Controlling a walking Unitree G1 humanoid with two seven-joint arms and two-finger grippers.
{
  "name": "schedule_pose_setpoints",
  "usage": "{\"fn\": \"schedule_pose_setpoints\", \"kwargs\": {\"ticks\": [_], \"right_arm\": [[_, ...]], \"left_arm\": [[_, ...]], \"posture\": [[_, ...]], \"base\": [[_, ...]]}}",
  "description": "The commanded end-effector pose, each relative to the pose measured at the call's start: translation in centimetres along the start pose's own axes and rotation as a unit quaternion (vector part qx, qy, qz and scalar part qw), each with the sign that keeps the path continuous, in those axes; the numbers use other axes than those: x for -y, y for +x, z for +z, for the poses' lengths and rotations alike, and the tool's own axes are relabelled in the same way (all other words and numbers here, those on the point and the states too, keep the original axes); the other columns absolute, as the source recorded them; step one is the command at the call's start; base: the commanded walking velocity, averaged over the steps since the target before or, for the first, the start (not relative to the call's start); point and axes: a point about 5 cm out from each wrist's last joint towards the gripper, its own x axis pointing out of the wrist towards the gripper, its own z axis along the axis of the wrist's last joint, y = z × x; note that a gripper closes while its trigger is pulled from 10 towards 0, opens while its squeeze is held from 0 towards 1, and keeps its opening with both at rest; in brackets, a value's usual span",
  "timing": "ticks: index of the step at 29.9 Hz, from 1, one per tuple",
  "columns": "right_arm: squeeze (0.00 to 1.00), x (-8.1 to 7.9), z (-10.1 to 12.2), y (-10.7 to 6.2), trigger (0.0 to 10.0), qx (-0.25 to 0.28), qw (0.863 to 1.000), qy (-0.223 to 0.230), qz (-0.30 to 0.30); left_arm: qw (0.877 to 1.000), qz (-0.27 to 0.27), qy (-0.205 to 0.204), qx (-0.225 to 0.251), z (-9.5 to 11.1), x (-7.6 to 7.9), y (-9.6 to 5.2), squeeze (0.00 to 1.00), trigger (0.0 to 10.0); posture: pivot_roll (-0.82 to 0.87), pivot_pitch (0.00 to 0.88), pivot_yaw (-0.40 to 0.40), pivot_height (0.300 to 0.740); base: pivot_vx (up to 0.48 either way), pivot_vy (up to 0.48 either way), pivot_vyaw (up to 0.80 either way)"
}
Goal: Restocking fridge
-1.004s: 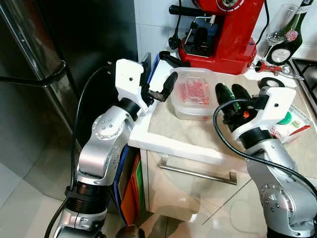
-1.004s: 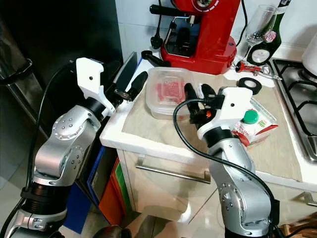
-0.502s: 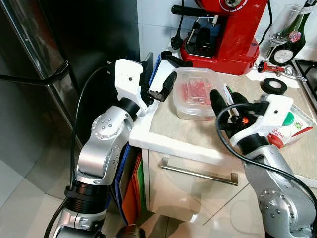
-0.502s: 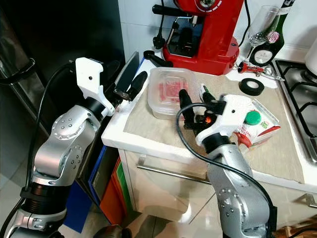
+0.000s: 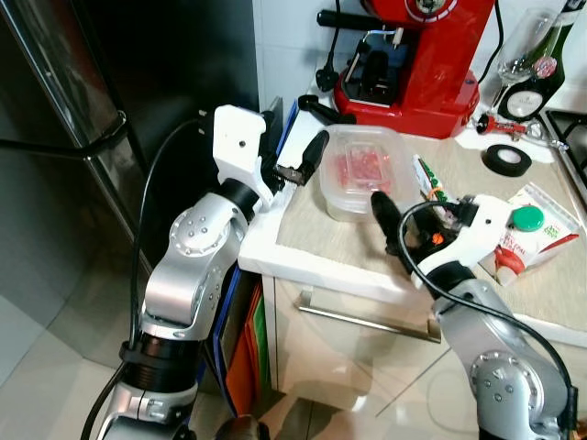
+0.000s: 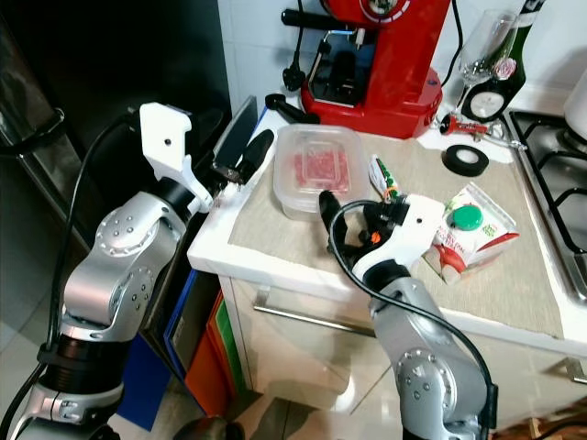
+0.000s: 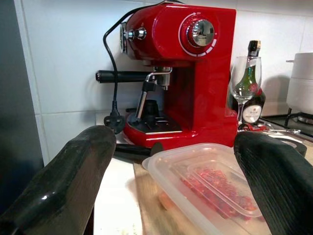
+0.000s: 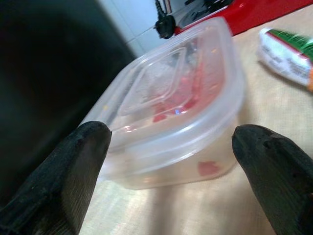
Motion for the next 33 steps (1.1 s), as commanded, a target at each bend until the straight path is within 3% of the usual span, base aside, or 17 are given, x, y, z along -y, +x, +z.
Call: {"fn": "schedule_pose_setpoints", "kwargs": {"ticks": [1, 16, 17, 18, 19, 24, 33], "right_arm": [[0.0, 0.0, -0.1, 0.3, 10.0, -0.007, 1.0, 0.012, 0.0], [0.0, 0.0, -0.8, 2.7, 10.0, -0.012, 0.994, 0.103, -0.031], [0.0, 0.1, -1.0, 2.9, 8.0, -0.015, 0.991, 0.127, -0.043], [0.0, 0.1, -1.2, 3.1, 8.0, -0.018, 0.988, 0.144, -0.051], [0.0, 0.3, -1.3, 3.2, 0.0, -0.02, 0.986, 0.156, -0.055], [0.0, 0.8, -1.8, 3.8, 0.0, -0.03, 0.98, 0.184, -0.076], [0.0, 1.6, -0.7, 4.2, 0.0, -0.001, 0.978, 0.186, -0.099]], "left_arm": [[1.0, -0.006, 0.008, 0.005, 0.3, 0.0, 0.2, 0.0, 10.0], [1.0, 0.001, 0.012, 0.004, 0.4, -0.3, 0.1, 0.0, 10.0], [1.0, 0.0, 0.012, 0.003, 0.4, -0.2, 0.1, 0.0, 10.0], [1.0, 0.0, 0.011, 0.003, 0.4, -0.2, 0.1, 0.0, 10.0], [1.0, -0.001, 0.011, 0.003, 0.4, -0.2, 0.1, 0.0, 10.0], [1.0, 0.0, 0.01, 0.0, 0.3, -0.2, 0.1, 0.0, 10.0], [1.0, 0.0, 0.009, -0.003, 0.3, -0.2, 0.2, 0.0, 10.0]], "posture": [[0.1, 0.0, 0.032, 0.73], [0.11, 0.008, 0.035, 0.73], [0.11, 0.009, 0.034, 0.73], [0.11, 0.01, 0.034, 0.73], [0.11, 0.01, 0.033, 0.73], [0.11, 0.013, 0.033, 0.73], [0.11, 0.013, 0.035, 0.73]], "base": [[0.0, 0.0, 0.0], [0.0, 0.0, 0.0], [0.0, 0.0, 0.0], [0.0, 0.0, 0.0], [0.0, 0.0, 0.0], [0.0, 0.0, 0.0], [0.0, 0.0, 0.0]]}}
